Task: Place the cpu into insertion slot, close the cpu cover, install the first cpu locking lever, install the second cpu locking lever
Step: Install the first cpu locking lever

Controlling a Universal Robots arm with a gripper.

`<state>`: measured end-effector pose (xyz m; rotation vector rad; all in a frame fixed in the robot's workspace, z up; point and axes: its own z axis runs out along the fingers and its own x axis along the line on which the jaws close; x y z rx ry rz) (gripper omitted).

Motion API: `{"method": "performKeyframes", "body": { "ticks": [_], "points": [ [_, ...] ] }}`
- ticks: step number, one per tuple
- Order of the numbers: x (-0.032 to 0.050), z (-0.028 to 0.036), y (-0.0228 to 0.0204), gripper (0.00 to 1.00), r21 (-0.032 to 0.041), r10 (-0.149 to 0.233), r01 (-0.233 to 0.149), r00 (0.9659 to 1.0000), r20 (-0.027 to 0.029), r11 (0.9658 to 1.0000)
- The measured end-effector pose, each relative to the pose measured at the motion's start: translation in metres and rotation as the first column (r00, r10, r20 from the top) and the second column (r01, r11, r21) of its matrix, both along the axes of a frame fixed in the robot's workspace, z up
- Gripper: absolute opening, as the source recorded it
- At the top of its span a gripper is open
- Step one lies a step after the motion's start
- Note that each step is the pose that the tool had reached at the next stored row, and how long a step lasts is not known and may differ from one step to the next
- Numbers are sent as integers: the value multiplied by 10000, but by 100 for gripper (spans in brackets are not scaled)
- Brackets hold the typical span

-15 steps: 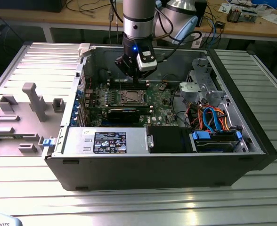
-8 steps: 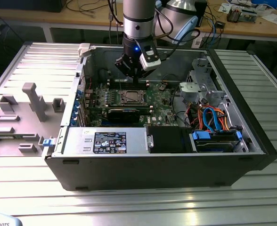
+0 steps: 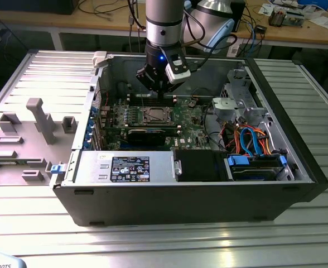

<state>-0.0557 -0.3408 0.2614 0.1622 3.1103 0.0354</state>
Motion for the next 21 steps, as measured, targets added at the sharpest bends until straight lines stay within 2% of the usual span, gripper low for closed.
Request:
{"method": "performKeyframes", "body": {
  "ticks": [2, 5, 8, 10, 11, 21],
  "points": [
    [-27, -3, -1, 11, 11, 56, -56, 10000, 16, 10000],
    [-48, -11, -1, 11, 65, 227, -227, 9997, 18, 9997],
    [-50, -18, 0, 11, 72, 473, -473, 9989, 16, 9989],
    [-50, -22, 1, 11, 75, 887, -887, 9961, 18, 9960],
    [-54, -24, 1, 11, 76, 945, -945, 9955, 18, 9955],
    [-316, -24, 1, 11, 75, 945, -945, 9955, 19, 9955]
  ]
}}
